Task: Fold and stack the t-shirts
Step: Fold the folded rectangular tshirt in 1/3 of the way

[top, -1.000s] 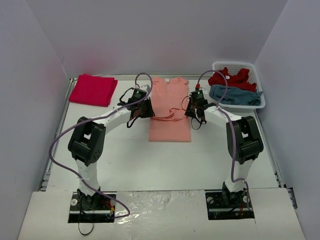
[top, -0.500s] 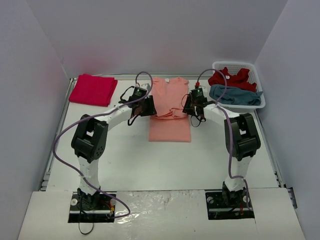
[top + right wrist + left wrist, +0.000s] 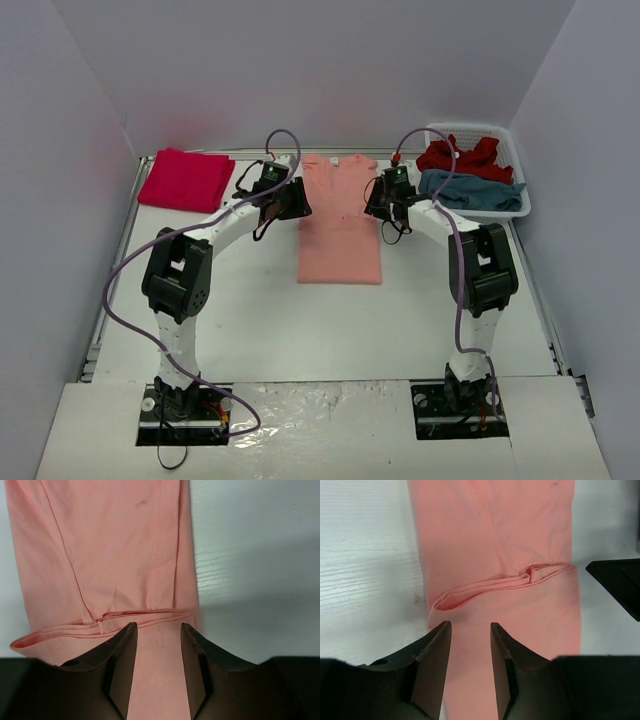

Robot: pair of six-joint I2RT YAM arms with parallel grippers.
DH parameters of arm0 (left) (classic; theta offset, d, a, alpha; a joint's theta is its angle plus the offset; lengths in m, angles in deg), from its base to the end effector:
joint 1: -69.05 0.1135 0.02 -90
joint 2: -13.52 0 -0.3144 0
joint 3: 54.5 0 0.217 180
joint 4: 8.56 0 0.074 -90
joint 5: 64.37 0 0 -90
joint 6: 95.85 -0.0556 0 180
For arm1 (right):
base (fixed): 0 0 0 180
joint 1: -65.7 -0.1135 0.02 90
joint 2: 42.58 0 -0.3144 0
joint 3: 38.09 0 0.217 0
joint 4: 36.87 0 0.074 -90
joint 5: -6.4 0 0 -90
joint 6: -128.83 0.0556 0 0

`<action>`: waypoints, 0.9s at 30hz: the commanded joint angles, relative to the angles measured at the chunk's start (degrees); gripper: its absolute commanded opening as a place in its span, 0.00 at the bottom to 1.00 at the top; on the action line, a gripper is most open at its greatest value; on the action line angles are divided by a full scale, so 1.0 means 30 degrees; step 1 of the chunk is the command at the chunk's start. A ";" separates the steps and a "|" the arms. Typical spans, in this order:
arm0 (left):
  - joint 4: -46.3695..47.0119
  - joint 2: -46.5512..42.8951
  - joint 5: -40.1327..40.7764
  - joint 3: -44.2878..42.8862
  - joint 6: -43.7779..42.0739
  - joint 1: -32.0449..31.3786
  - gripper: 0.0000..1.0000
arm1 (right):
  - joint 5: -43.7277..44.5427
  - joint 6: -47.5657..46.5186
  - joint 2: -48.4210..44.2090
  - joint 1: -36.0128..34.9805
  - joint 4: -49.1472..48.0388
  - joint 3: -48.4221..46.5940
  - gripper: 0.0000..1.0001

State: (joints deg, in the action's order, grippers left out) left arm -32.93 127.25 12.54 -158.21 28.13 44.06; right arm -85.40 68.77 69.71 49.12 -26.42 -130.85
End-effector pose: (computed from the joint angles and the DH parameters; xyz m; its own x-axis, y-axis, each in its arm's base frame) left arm 0.4170 -0.2083 0.2912 -0.7492 -0.2514 -0.6128 0.1956 0.8000 -0.5673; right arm 0.4365 0.1318 0.2671 -0.5704 0.3507 -0.7428 -0.0307 0.8945 0.4459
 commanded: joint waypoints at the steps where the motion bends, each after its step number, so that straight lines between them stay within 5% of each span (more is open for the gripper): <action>1: -0.0538 -0.0176 0.0112 -0.0840 -0.0427 0.0186 0.36 | -0.0043 -0.0105 -0.0105 0.0106 0.0111 -0.0740 0.36; 13: 0.0251 -0.2957 -0.0093 0.2994 0.0012 -0.0076 0.36 | 0.0161 -0.0193 -0.2828 -0.0099 0.0404 0.1689 0.37; 27: 0.1979 -0.6884 0.0259 0.9997 0.0919 -0.1541 0.36 | 0.0542 0.0510 -0.8070 -0.1153 0.0346 0.9155 0.37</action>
State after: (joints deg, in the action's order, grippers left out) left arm -29.35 110.47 12.41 -130.37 29.31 40.25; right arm -84.92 69.23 49.34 46.39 -25.85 -106.76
